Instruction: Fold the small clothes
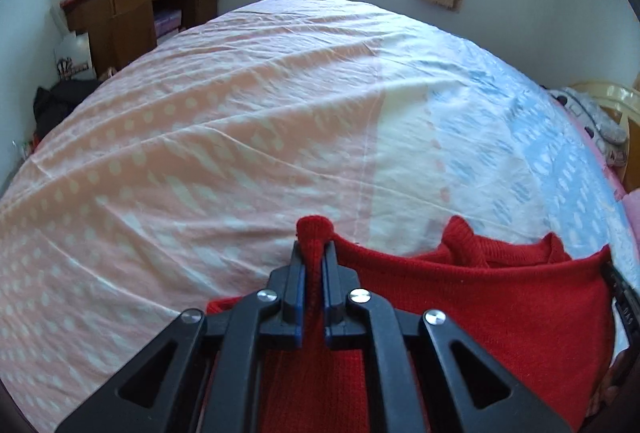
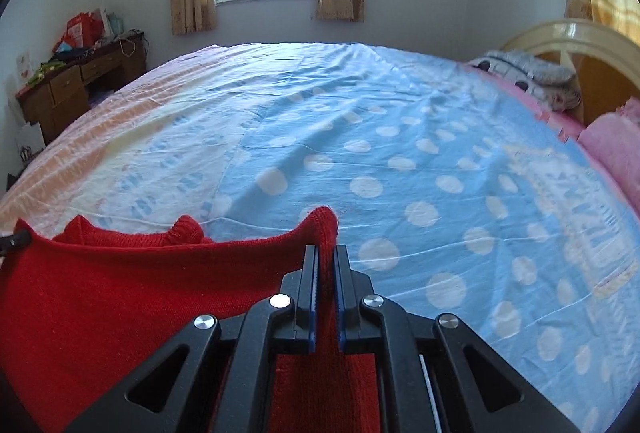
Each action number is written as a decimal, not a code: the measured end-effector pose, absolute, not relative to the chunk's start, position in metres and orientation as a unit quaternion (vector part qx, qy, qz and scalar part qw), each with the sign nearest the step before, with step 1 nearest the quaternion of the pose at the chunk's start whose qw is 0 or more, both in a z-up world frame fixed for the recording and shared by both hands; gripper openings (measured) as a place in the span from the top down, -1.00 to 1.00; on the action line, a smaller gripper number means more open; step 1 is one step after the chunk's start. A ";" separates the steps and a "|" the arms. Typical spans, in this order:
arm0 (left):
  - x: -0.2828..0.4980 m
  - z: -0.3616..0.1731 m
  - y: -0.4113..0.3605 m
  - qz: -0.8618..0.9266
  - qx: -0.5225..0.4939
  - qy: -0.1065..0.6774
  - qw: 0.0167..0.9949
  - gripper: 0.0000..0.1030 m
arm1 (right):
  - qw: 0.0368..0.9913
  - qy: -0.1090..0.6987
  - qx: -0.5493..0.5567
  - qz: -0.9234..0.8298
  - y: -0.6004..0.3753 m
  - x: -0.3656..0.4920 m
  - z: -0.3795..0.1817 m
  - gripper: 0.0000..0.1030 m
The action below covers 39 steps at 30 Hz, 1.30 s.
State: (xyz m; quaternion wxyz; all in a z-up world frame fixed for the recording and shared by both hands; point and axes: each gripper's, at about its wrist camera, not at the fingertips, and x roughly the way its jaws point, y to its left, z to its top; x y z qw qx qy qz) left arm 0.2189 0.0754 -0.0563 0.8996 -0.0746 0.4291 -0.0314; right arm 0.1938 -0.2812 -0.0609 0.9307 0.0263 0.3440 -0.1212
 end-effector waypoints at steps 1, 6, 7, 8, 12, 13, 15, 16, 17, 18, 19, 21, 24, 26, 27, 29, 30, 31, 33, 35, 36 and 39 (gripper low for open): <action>0.219 -0.056 0.076 -0.030 -0.075 0.426 0.901 0.84 | 0.928 0.351 0.028 -0.123 -0.282 0.197 -0.064 0.88; 0.226 -0.066 0.066 -0.011 -0.042 0.454 0.890 0.71 | 0.906 0.388 0.046 -0.160 -0.294 0.206 -0.078 0.88; 0.226 -0.066 0.064 -0.007 -0.038 0.455 0.890 0.68 | 0.899 0.400 0.055 -0.168 -0.299 0.208 -0.082 0.88; 0.225 -0.066 0.061 0.001 -0.027 0.454 0.891 0.65 | 0.892 0.411 0.063 -0.176 -0.303 0.210 -0.085 0.88; 0.224 -0.067 0.051 0.045 0.020 0.449 0.892 0.32 | 0.884 0.419 0.066 -0.196 -0.307 0.210 -0.088 0.88; 0.224 -0.067 0.050 0.051 0.026 0.449 0.892 0.26 | 0.888 0.411 0.065 -0.196 -0.305 0.206 -0.084 0.88; 0.224 -0.066 0.050 0.061 0.036 0.447 0.892 0.18 | 0.909 0.354 0.061 -0.211 -0.301 0.185 -0.064 0.88; 0.223 -0.066 0.051 0.067 0.037 0.446 0.892 0.10 | 0.917 0.328 0.057 -0.220 -0.297 0.174 -0.055 0.88; 0.223 -0.067 0.052 0.070 0.038 0.446 0.892 0.04 | 0.926 0.298 0.050 -0.227 -0.291 0.158 -0.044 0.88; 0.223 -0.067 0.052 0.072 0.037 0.445 0.892 0.04 | 0.933 0.282 0.044 -0.220 -0.282 0.145 -0.036 0.88; 0.222 -0.067 0.053 0.072 0.036 0.446 0.892 0.04 | 0.937 0.289 0.038 -0.192 -0.270 0.135 -0.031 0.88; 0.222 -0.067 0.054 0.073 0.037 0.446 0.891 0.03 | 0.938 0.311 0.026 -0.150 -0.251 0.126 -0.032 0.88; 0.222 -0.067 0.051 0.077 0.044 0.445 0.891 0.02 | 0.938 0.327 0.000 -0.117 -0.227 0.114 -0.044 0.88; 0.223 -0.067 0.048 0.079 0.048 0.444 0.891 0.01 | 0.933 0.339 -0.011 -0.118 -0.223 0.117 -0.057 0.88; 0.223 -0.067 0.048 0.079 0.049 0.444 0.891 0.01 | 0.928 0.351 -0.015 -0.127 -0.225 0.121 -0.069 0.88; 0.223 -0.068 0.047 0.080 0.050 0.444 0.891 0.01 | 0.915 0.382 0.000 -0.130 -0.235 0.131 -0.085 0.88; 0.224 -0.068 0.047 0.081 0.052 0.444 0.891 0.01 | 0.919 0.374 0.018 -0.123 -0.241 0.131 -0.083 0.87; 0.224 -0.069 0.046 0.082 0.055 0.444 0.891 0.01 | 0.919 0.374 0.024 -0.123 -0.243 0.133 -0.083 0.87; 0.225 -0.069 0.044 0.088 0.061 0.444 0.890 -0.05 | 0.919 0.373 0.027 -0.122 -0.245 0.134 -0.085 0.86; 0.226 -0.070 0.045 0.102 0.066 0.444 0.888 -0.31 | 0.919 0.373 0.013 -0.128 -0.241 0.135 -0.086 0.86; 0.227 -0.070 0.045 0.112 0.067 0.444 0.886 -0.37 | 0.918 0.373 0.004 -0.132 -0.238 0.136 -0.086 0.86; 0.227 -0.070 0.049 0.126 0.063 0.445 0.884 -0.56 | 0.917 0.373 -0.015 -0.142 -0.232 0.136 -0.087 0.86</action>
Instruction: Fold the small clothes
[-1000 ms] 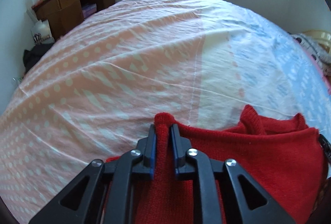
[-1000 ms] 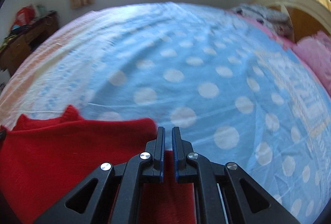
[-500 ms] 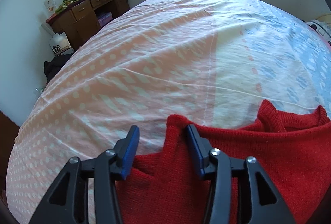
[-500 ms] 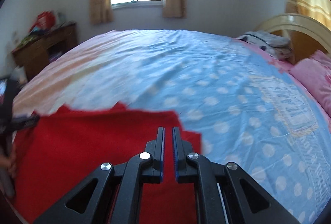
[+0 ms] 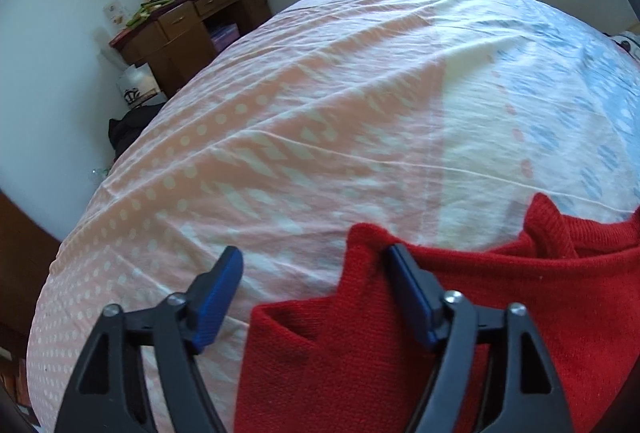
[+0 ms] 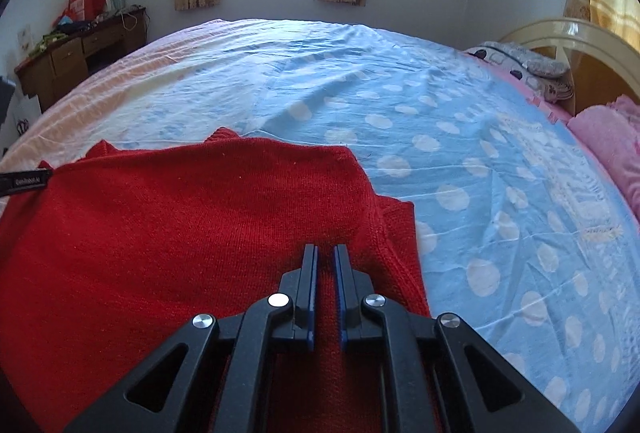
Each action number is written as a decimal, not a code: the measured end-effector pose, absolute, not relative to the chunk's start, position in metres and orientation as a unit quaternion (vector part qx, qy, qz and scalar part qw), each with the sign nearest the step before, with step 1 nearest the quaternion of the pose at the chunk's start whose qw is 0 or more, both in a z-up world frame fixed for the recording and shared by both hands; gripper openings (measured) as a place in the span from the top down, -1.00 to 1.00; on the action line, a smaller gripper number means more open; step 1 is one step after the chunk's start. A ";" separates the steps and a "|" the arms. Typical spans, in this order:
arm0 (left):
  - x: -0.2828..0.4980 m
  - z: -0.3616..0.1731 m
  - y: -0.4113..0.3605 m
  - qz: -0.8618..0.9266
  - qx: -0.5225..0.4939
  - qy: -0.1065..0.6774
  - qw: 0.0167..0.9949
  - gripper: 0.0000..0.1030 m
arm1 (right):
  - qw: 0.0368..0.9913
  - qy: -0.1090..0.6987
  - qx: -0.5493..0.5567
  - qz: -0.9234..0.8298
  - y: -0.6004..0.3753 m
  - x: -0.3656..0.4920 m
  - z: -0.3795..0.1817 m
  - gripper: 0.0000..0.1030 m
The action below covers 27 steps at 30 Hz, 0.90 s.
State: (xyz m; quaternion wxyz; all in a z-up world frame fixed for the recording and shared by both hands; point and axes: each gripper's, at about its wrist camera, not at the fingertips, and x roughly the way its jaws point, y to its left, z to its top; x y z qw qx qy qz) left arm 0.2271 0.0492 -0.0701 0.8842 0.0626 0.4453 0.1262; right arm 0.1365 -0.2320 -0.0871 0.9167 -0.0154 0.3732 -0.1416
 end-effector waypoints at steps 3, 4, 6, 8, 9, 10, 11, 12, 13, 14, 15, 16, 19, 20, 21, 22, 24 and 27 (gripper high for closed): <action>0.224 -0.070 0.051 0.131 0.062 0.447 0.883 -0.68 | 0.917 0.372 -0.012 -0.141 -0.233 0.136 -0.086 0.86; 0.221 -0.069 0.052 0.130 0.065 0.447 0.883 -0.72 | 0.917 0.372 -0.011 -0.141 -0.233 0.135 -0.085 0.86; 0.209 -0.065 0.054 0.122 0.072 0.444 0.885 -0.78 | 0.918 0.372 -0.008 -0.140 -0.234 0.135 -0.085 0.85; 0.188 -0.057 0.059 0.126 0.088 0.428 0.891 -0.78 | 0.918 0.372 -0.009 -0.140 -0.234 0.135 -0.086 0.85; 0.169 -0.053 0.064 0.127 0.087 0.417 0.896 -0.79 | 0.918 0.372 -0.012 -0.142 -0.233 0.135 -0.086 0.85; 0.157 -0.051 0.069 0.121 0.079 0.414 0.899 -0.84 | 0.917 0.372 -0.012 -0.142 -0.234 0.135 -0.086 0.85; 0.139 -0.049 0.076 0.110 0.062 0.415 0.901 -0.86 | 0.917 0.372 -0.014 -0.143 -0.234 0.135 -0.086 0.85; 0.124 -0.049 0.082 0.100 0.045 0.415 0.903 -0.86 | 0.917 0.372 -0.016 -0.144 -0.234 0.136 -0.085 0.85; 0.111 -0.048 0.087 0.096 0.034 0.413 0.905 -0.86 | 0.917 0.371 -0.017 -0.145 -0.233 0.136 -0.085 0.85; 0.098 -0.048 0.090 0.095 0.025 0.412 0.906 -0.86 | 0.917 0.371 -0.018 -0.144 -0.233 0.135 -0.085 0.85; 0.078 -0.048 0.095 0.098 0.015 0.408 0.908 -0.86 | 0.917 0.372 -0.018 -0.143 -0.233 0.136 -0.085 0.85; 0.067 -0.049 0.097 0.099 0.009 0.404 0.909 -0.86 | 0.917 0.373 -0.013 -0.139 -0.234 0.135 -0.085 0.85; 0.040 -0.054 0.100 0.097 0.000 0.403 0.910 -0.86 | 0.911 0.381 -0.005 -0.156 -0.232 0.125 -0.073 0.85; 0.034 -0.055 0.100 0.096 -0.005 0.402 0.911 -0.86 | 0.917 0.369 0.006 -0.151 -0.227 0.114 -0.066 0.84; 0.028 -0.055 0.100 0.089 -0.014 0.398 0.913 -0.86 | 0.926 0.353 0.023 -0.130 -0.219 0.100 -0.058 0.84; 0.022 -0.055 0.101 0.079 -0.030 0.395 0.915 -0.86 | 0.932 0.346 0.028 -0.101 -0.206 0.087 -0.052 0.84; 0.020 -0.057 0.102 0.063 -0.060 0.394 0.915 -0.86 | 0.936 0.349 0.010 -0.050 -0.176 0.065 -0.049 0.84; 0.025 -0.065 0.100 0.040 -0.091 0.406 0.908 -0.86 | 0.935 0.354 -0.021 0.003 -0.137 0.036 -0.062 0.84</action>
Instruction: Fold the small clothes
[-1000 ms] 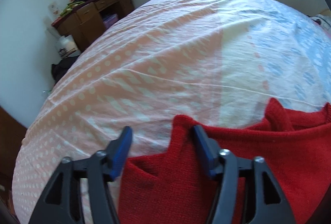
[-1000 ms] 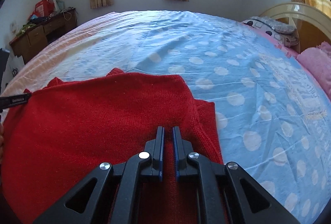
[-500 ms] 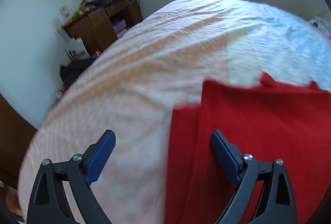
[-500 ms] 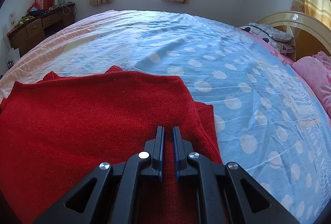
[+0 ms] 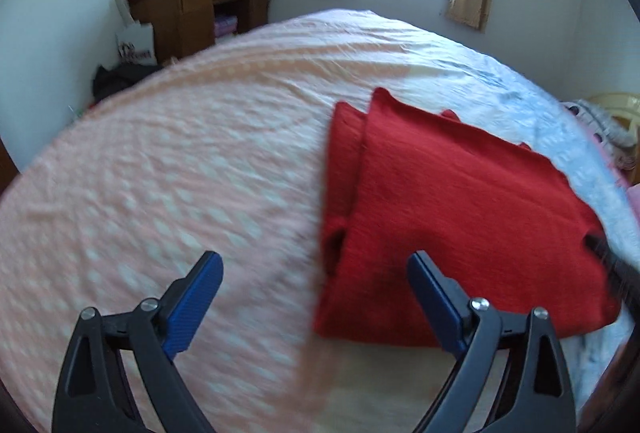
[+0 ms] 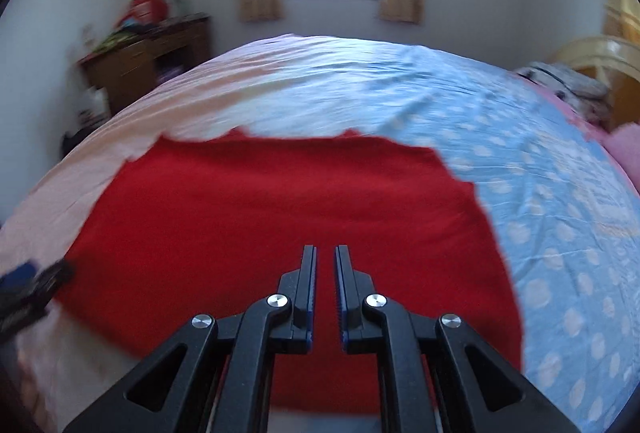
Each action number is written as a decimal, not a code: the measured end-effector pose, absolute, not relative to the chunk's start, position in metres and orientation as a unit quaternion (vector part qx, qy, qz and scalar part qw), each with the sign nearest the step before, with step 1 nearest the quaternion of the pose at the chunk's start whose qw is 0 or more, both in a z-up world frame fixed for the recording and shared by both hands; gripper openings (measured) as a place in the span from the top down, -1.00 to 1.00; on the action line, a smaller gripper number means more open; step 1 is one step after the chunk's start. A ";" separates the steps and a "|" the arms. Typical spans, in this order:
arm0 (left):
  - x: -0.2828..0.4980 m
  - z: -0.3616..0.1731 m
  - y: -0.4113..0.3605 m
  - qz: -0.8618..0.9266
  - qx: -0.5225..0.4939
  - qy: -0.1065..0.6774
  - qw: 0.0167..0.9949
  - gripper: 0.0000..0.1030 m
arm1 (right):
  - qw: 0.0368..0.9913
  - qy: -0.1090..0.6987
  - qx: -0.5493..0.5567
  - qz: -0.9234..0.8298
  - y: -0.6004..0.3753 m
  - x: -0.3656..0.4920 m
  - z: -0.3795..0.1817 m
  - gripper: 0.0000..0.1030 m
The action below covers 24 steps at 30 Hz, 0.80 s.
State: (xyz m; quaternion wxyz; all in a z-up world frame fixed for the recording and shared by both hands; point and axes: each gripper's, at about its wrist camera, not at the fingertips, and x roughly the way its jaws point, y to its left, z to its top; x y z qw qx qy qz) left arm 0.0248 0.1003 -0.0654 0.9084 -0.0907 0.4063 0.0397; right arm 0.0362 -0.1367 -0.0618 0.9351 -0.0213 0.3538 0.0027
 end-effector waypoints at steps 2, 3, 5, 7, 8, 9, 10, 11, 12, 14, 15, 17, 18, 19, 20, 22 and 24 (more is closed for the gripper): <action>0.029 -0.074 0.097 0.020 -0.109 0.423 0.899 -0.86 | 0.931 0.364 -0.033 0.008 -0.126 0.030 -0.078 0.84; 0.029 -0.076 0.096 0.016 -0.115 0.426 0.897 -0.86 | 0.927 0.372 -0.040 0.003 -0.123 0.030 -0.090 0.82; 0.031 -0.081 0.096 0.008 -0.130 0.428 0.895 -0.92 | 0.941 0.334 -0.060 -0.008 -0.117 0.019 -0.098 0.81; 0.035 -0.081 0.096 0.000 -0.143 0.422 0.895 -0.96 | 0.939 0.334 -0.081 -0.019 -0.110 0.020 -0.098 0.80; 0.036 -0.081 0.097 -0.003 -0.153 0.420 0.894 -0.96 | 0.938 0.333 -0.088 -0.024 -0.107 0.020 -0.100 0.80; 0.037 -0.080 0.098 -0.007 -0.169 0.417 0.893 -0.96 | 0.939 0.329 -0.095 -0.027 -0.105 0.019 -0.101 0.80; 0.038 -0.080 0.100 -0.014 -0.193 0.412 0.890 -0.95 | 0.941 0.324 -0.097 -0.029 -0.103 0.017 -0.102 0.80; 0.039 -0.080 0.102 -0.028 -0.221 0.406 0.886 -0.95 | 0.942 0.321 -0.097 -0.029 -0.103 0.016 -0.102 0.80; 0.038 -0.081 0.100 -0.036 -0.236 0.402 0.884 -0.94 | 0.943 0.319 -0.093 -0.028 -0.105 0.016 -0.103 0.79; 0.040 -0.081 0.094 -0.044 -0.251 0.397 0.882 -0.94 | 0.944 0.319 -0.085 -0.024 -0.107 0.016 -0.100 0.79; 0.046 -0.081 0.087 -0.041 -0.238 0.398 0.885 -0.94 | 0.944 0.319 -0.080 -0.021 -0.108 0.016 -0.100 0.79; 0.053 -0.080 0.082 -0.042 -0.231 0.398 0.887 -0.85 | 0.946 0.318 -0.067 -0.013 -0.114 0.016 -0.099 0.78; 0.058 -0.079 0.080 -0.044 -0.236 0.396 0.886 -0.85 | 0.946 0.317 -0.062 -0.010 -0.115 0.016 -0.099 0.78; 0.064 -0.078 0.081 -0.048 -0.252 0.391 0.884 -0.82 | 0.947 0.316 -0.055 -0.005 -0.117 0.015 -0.100 0.77; 0.066 -0.079 0.083 -0.049 -0.263 0.388 0.882 -0.67 | 0.948 0.315 -0.048 -0.001 -0.120 0.015 -0.100 0.77; 0.072 -0.085 0.085 -0.037 -0.270 0.395 0.877 -0.30 | 0.949 0.314 -0.034 0.008 -0.123 0.015 -0.100 0.76; 0.070 -0.090 0.084 -0.019 -0.250 0.394 0.884 0.05 | 0.949 0.314 -0.026 0.013 -0.125 0.015 -0.100 0.75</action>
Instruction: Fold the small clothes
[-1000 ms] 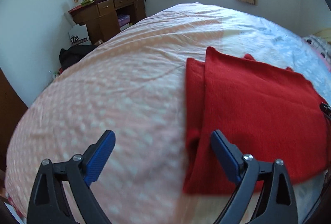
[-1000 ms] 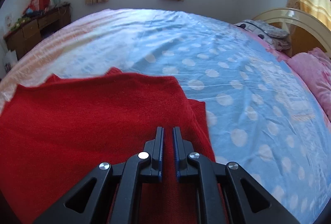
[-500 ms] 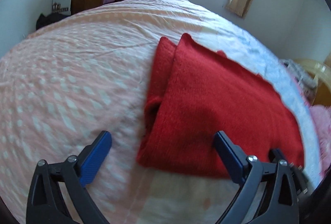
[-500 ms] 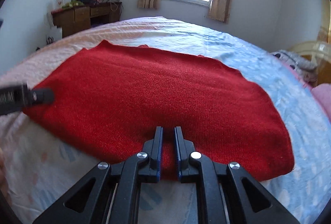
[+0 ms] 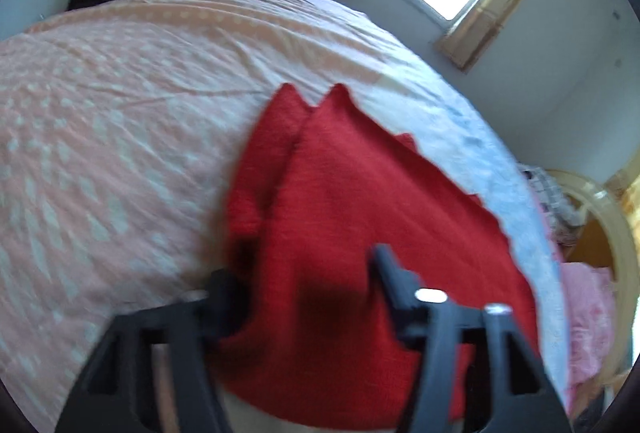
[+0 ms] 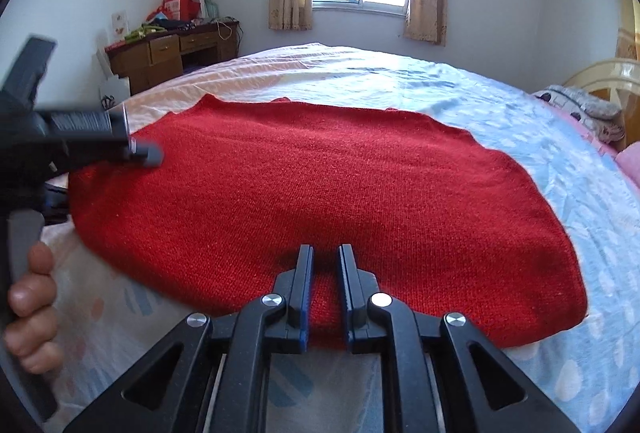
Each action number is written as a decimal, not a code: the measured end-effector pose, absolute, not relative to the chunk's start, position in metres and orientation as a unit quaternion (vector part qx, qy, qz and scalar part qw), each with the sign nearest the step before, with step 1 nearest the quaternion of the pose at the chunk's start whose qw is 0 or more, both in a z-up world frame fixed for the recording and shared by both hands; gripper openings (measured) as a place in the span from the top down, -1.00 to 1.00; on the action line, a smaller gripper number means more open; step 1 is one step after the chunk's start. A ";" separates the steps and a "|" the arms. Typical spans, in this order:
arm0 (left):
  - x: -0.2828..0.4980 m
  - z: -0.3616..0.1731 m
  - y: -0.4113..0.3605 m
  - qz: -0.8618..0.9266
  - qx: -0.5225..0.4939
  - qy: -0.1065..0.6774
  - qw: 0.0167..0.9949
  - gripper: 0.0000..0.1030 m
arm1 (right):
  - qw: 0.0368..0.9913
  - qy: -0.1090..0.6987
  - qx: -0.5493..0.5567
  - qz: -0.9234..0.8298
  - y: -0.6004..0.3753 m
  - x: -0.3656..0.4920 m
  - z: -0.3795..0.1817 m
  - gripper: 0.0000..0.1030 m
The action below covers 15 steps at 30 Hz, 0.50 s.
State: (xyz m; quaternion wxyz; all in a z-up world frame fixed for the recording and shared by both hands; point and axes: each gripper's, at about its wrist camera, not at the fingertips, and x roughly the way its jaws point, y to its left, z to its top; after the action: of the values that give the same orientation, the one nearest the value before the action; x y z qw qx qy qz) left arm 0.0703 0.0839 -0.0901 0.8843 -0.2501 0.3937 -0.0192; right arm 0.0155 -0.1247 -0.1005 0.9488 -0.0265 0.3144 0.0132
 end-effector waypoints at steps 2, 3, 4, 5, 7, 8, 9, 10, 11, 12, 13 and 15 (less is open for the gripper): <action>0.064 -0.090 0.081 -0.024 -0.231 0.384 0.894 0.13 | 0.949 0.314 -0.024 0.015 -0.125 0.016 -0.101 0.74; 0.062 -0.091 0.080 -0.026 -0.226 0.381 0.896 0.15 | 0.949 0.314 -0.026 0.015 -0.124 0.016 -0.101 0.74; 0.061 -0.091 0.081 -0.028 -0.228 0.378 0.897 0.18 | 0.949 0.314 -0.029 0.013 -0.123 0.016 -0.101 0.74; 0.060 -0.091 0.082 -0.030 -0.231 0.378 0.896 0.20 | 0.949 0.314 -0.032 0.011 -0.123 0.016 -0.101 0.74; 0.060 -0.090 0.085 -0.036 -0.236 0.380 0.894 0.30 | 0.949 0.314 -0.036 0.009 -0.122 0.016 -0.101 0.73; 0.059 -0.088 0.085 -0.039 -0.234 0.379 0.894 0.37 | 0.949 0.314 -0.036 0.009 -0.123 0.016 -0.101 0.73; 0.057 -0.085 0.083 -0.041 -0.226 0.374 0.898 0.38 | 0.948 0.315 -0.034 0.010 -0.123 0.016 -0.101 0.73; 0.054 -0.079 0.079 -0.041 -0.209 0.367 0.906 0.38 | 0.948 0.316 -0.033 0.011 -0.124 0.017 -0.101 0.73; 0.054 -0.075 0.074 -0.040 -0.188 0.360 0.913 0.38 | 0.947 0.319 -0.032 0.011 -0.125 0.017 -0.101 0.73; 0.057 -0.071 0.068 -0.035 -0.163 0.354 0.920 0.38 | 0.946 0.324 -0.032 0.012 -0.125 0.018 -0.100 0.73; 0.059 -0.071 0.066 -0.031 -0.156 0.354 0.922 0.36 | 0.943 0.331 -0.033 0.012 -0.125 0.020 -0.098 0.73; 0.064 -0.079 0.070 -0.024 -0.168 0.365 0.916 0.34 | 0.935 0.351 -0.036 0.017 -0.124 0.026 -0.091 0.73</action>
State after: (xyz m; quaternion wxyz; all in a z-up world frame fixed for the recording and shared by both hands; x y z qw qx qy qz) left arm 0.0636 0.0704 -0.0793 0.9156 -0.1675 0.3648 -0.0237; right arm 0.0256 -0.1242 -0.0914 0.9354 -0.0356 0.3513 0.0171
